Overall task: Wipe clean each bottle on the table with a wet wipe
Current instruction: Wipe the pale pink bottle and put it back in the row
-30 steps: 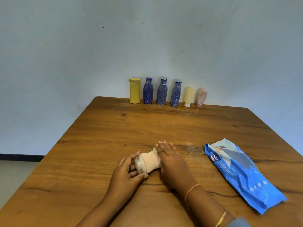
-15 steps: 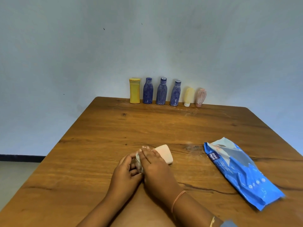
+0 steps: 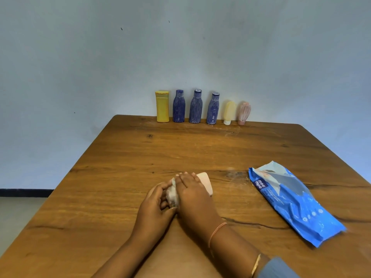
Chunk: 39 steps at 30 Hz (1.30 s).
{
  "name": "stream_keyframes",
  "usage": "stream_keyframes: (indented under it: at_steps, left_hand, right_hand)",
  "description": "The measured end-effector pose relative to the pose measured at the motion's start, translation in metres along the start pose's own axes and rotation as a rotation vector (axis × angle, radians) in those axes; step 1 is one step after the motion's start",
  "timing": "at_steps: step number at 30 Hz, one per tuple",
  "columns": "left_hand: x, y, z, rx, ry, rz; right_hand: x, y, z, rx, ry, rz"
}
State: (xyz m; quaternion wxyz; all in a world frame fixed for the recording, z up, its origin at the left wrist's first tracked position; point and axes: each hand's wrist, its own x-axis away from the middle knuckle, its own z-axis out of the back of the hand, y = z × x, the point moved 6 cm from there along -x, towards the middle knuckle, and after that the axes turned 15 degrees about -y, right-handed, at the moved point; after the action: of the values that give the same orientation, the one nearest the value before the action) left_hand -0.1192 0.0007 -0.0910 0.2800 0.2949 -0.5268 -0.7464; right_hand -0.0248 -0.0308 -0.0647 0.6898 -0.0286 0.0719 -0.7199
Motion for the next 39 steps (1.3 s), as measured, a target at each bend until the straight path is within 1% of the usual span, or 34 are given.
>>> stream_keyframes:
  at_steps: [4, 5, 7, 9, 10, 11, 14, 15, 17, 18, 19, 22, 25, 27, 29, 32, 34, 37, 39]
  left_hand:
    - [0.003, 0.003, 0.0, -0.071, 0.016, -0.025]
    - [0.003, 0.005, 0.0, -0.091, 0.014, -0.033]
    - [0.004, 0.007, -0.001, -0.128, 0.009, -0.048]
    - [0.005, 0.009, -0.001, -0.158, 0.009, -0.058]
    - [0.005, 0.01, -0.001, -0.169, 0.008, -0.06]
    - [0.005, 0.01, -0.001, -0.177, 0.009, -0.058]
    - [0.005, 0.007, 0.0, -0.192, 0.007, -0.044]
    - [0.004, 0.006, 0.0, -0.189, 0.007, -0.039]
    - [0.004, 0.005, 0.0, -0.178, 0.011, -0.031]
    - [0.004, 0.005, 0.0, -0.174, 0.015, -0.028]
    - [0.004, 0.006, 0.001, -0.171, 0.018, -0.03]
    - [0.005, 0.013, 0.001, -0.157, 0.007, -0.011]
    - [0.004, 0.011, 0.0, -0.076, -0.006, 0.018]
    - [0.002, 0.007, -0.001, -0.045, -0.018, 0.051]
    - [0.001, 0.004, 0.0, -0.061, -0.013, 0.065]
    - [0.002, 0.004, 0.002, -0.173, 0.003, 0.086]
    - [0.002, 0.006, 0.004, -0.233, 0.022, 0.09]
    - [0.004, 0.009, 0.006, -0.271, 0.054, 0.087]
    - [0.004, 0.008, 0.007, -0.274, 0.059, 0.101]
  right_hand:
    - [0.006, 0.002, 0.006, 0.057, 0.022, 0.066]
    - [0.006, 0.012, 0.007, 0.08, 0.037, 0.051]
    - [0.008, 0.036, 0.011, 0.119, 0.028, -0.057]
    - [0.009, 0.052, 0.018, 0.082, -0.019, -0.137]
    - [0.009, 0.056, 0.019, 0.04, -0.08, -0.171]
    - [0.009, 0.059, 0.02, 0.004, -0.092, -0.187]
    - [0.01, 0.053, 0.017, -0.025, -0.05, -0.219]
    - [0.011, 0.046, 0.017, -0.029, -0.011, -0.214]
    - [0.01, 0.031, 0.007, -0.016, 0.079, -0.15]
    - [0.009, 0.019, 0.003, -0.02, 0.087, -0.108]
    - [0.009, 0.005, 0.001, -0.03, 0.06, -0.072]
    - [0.011, -0.016, -0.001, -0.055, 0.059, -0.001]
    - [0.014, 0.0, -0.003, -0.012, 0.037, 0.069]
    - [0.014, 0.021, -0.001, -0.041, 0.002, 0.042]
    - [0.013, 0.037, 0.006, -0.099, 0.038, -0.017]
    - [0.011, 0.035, 0.003, -0.172, 0.049, -0.045]
    - [0.016, 0.017, -0.001, -0.187, 0.065, 0.009]
    - [0.024, -0.013, -0.012, -0.126, 0.031, 0.21]
    - [0.025, -0.008, -0.012, -0.076, 0.025, 0.257]
